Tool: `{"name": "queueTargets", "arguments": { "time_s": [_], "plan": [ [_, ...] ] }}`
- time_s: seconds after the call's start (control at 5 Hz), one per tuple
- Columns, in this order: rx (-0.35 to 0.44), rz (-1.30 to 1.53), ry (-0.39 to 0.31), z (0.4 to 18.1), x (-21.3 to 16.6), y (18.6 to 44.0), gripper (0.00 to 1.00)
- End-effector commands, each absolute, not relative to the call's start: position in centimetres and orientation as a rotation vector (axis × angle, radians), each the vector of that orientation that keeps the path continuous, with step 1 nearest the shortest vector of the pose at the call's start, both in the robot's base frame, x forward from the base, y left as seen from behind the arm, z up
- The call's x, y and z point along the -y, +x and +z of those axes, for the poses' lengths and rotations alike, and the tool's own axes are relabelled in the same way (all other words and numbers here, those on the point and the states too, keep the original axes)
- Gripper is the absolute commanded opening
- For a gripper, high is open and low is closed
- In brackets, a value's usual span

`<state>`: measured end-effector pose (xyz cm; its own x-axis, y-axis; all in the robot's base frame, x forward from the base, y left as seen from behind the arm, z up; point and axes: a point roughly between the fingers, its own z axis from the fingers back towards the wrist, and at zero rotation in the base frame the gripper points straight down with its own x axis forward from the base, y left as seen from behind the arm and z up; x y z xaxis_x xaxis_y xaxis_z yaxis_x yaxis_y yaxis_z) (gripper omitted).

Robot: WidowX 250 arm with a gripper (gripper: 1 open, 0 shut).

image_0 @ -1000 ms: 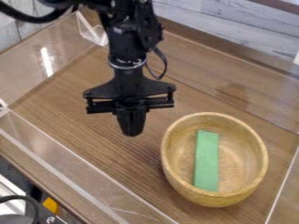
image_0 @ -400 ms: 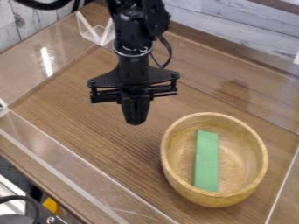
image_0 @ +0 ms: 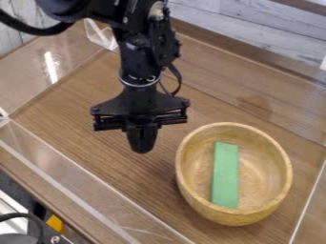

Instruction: Remove the green block from inside the brown bowl and put it on the table

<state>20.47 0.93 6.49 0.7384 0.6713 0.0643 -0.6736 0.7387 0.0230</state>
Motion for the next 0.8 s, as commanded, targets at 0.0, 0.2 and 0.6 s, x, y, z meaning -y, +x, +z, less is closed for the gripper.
{"name": "queueTargets", "arguments": {
  "time_s": [0.0, 0.2, 0.6],
  "plan": [
    [0.077, 0.820, 0.038, 8.0, -0.4, 20.6, 0.00],
    [0.070, 0.779, 0.033, 7.6, -0.3, 20.3, 0.00],
    [0.056, 0.724, 0.026, 6.8, 0.5, 19.7, 0.00]
  ]
}}
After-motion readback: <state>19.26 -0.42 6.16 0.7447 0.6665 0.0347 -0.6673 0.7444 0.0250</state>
